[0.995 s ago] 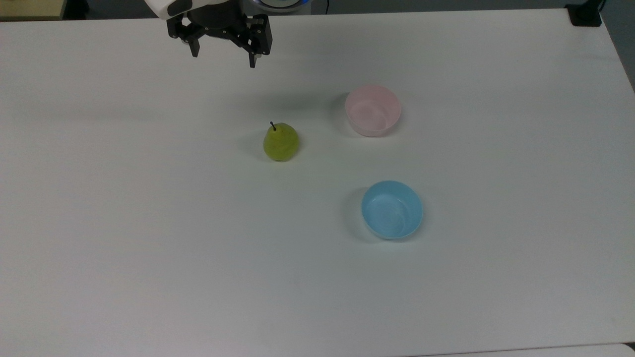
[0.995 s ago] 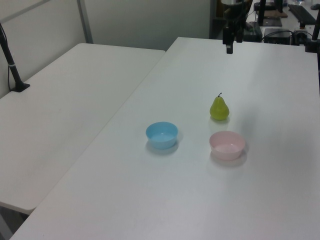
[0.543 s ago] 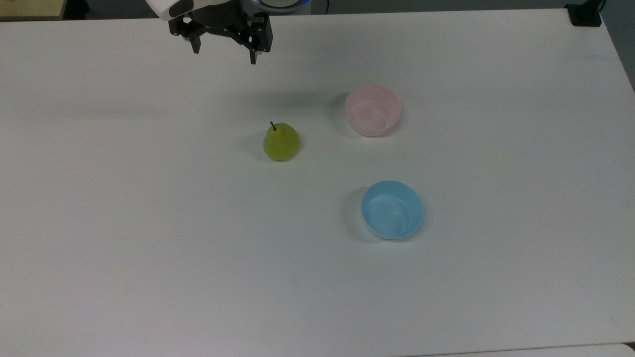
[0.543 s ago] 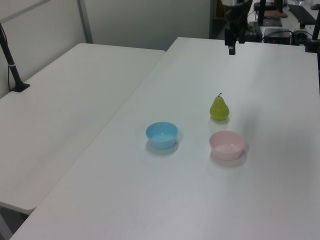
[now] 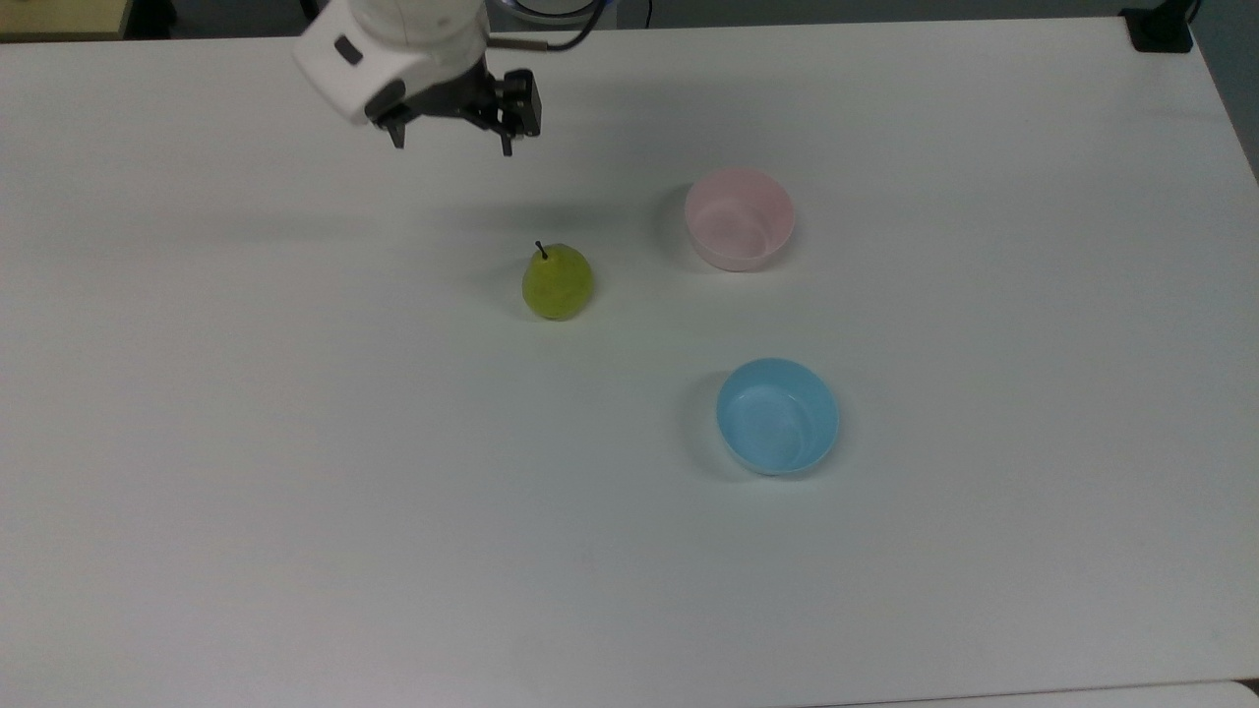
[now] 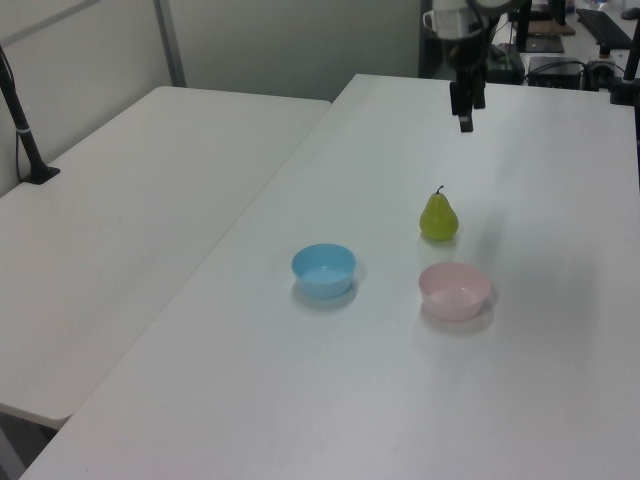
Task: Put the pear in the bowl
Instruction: 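Move the open gripper toward the green pear, then lower the gripper around the green pear and close on it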
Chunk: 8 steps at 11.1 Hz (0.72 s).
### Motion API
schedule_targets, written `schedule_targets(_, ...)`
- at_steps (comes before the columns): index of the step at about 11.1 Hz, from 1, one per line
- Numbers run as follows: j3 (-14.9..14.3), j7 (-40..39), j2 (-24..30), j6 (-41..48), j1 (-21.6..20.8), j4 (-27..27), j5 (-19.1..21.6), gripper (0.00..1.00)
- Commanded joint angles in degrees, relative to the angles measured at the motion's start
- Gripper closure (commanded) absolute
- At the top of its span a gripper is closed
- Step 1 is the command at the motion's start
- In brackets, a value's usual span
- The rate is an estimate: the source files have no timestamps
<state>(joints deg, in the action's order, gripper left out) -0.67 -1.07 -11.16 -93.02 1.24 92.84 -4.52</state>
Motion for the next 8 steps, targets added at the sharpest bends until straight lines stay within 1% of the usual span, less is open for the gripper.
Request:
schedule_targets(1, -0.12, -1.48, -4.38, -4.88, -0.27, 1.90, 0.74, 0.00)
schedule_targets(4, 0.58, -1.40, -8.87, -9.28, -0.88, 1.90, 0.74, 0.00)
schedule_targets(5, 0.59, -1.05, -10.19, -9.98, -2.54, 1.90, 0.74, 0.00)
schedule_targets(8, 0.59, -0.60, -10.73, -10.78, -4.75, 2.08, 0.83, 0.00)
